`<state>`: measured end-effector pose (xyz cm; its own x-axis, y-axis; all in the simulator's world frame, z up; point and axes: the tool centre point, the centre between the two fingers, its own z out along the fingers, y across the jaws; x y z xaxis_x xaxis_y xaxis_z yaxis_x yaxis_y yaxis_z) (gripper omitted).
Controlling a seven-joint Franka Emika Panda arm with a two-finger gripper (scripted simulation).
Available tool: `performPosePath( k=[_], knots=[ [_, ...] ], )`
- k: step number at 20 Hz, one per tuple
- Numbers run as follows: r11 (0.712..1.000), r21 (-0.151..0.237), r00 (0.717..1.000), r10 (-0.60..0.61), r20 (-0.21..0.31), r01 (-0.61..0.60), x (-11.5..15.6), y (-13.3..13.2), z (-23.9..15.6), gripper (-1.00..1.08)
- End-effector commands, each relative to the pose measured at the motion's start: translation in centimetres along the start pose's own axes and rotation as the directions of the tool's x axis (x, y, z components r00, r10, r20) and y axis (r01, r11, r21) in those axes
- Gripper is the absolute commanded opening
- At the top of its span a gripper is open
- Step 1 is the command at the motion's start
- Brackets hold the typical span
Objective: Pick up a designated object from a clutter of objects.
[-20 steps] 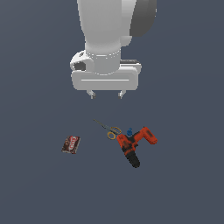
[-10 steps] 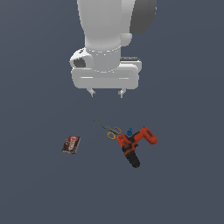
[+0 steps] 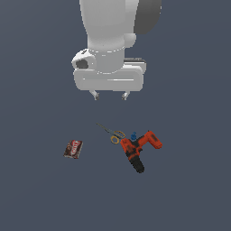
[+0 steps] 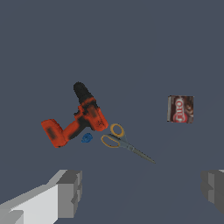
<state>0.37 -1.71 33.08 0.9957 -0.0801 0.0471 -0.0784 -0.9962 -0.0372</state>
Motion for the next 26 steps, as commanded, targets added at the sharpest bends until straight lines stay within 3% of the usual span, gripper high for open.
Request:
performPosePath(
  k=[1, 15, 20, 26],
  knots=[
    [1.0, -0.001, 1.0, -0.007, 0.001, 0.007, 0.0, 0.0, 0.3, 1.0],
    [0.982, -0.017, 0.982, -0.187, 0.015, 0.187, -0.3, 1.0, 7.3, 1.0],
    [0.952, -0.022, 0.952, -0.306, 0.027, 0.307, -1.0, 1.6, 11.8, 1.0],
    [0.891, -0.02, 0.891, -0.452, 0.042, 0.453, -2.7, 2.3, 17.2, 1.0]
  ],
)
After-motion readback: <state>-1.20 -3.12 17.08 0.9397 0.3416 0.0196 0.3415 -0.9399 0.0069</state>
